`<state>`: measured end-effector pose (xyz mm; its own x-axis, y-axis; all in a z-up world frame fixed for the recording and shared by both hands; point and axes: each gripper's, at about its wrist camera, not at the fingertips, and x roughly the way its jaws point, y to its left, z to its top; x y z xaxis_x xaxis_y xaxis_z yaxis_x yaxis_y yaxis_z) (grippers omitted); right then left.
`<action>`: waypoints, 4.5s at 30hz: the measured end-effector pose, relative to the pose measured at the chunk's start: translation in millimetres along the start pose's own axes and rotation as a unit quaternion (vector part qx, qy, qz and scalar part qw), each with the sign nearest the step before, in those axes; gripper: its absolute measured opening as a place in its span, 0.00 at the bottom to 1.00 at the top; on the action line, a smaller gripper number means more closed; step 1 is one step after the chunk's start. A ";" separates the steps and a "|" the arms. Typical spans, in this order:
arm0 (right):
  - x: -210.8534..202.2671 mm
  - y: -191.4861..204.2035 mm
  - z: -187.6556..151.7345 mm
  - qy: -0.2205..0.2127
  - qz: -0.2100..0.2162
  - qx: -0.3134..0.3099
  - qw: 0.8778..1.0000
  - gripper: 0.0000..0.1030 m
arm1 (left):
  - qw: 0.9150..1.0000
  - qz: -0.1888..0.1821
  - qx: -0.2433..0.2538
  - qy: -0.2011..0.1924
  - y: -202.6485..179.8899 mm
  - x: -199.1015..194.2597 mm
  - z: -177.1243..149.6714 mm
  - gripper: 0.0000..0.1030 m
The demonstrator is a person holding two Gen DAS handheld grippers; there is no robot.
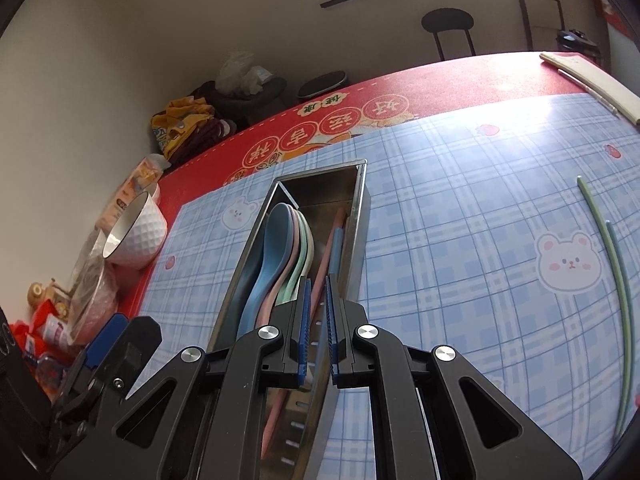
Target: Organize utensils
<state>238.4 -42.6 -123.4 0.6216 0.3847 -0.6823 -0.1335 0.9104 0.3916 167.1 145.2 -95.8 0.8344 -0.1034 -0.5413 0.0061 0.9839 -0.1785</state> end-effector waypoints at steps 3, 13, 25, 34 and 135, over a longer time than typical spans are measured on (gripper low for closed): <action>-10.4 -6.1 1.4 -0.016 -0.018 -0.036 0.999 0.09 | 1.000 0.004 0.008 -0.006 -2.4 -1.8 0.1 0.94; -52.6 -63.1 -3.9 -0.078 -0.048 -0.102 0.991 0.66 | 0.999 0.017 0.029 -0.031 -10.4 -7.7 -0.9 0.94; -102.4 -163.7 3.2 -0.103 -0.037 -0.079 0.991 0.78 | 0.997 0.034 0.036 -0.061 -64.5 -39.2 0.3 0.94; -104.6 -214.3 16.8 -0.122 0.000 -0.082 0.989 0.84 | 0.995 -0.017 0.095 -0.013 -163.1 -20.2 -14.8 0.93; -127.3 -309.1 17.8 -0.090 -0.032 0.119 0.988 0.85 | 0.961 -0.055 0.191 0.194 -315.7 143.6 -55.0 0.24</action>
<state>214.2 -375.7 -146.5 0.7529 0.2738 -0.5984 0.0839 0.8620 0.4999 254.7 -188.3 -162.4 0.5491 -0.1827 -0.8156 0.3450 0.9383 0.0221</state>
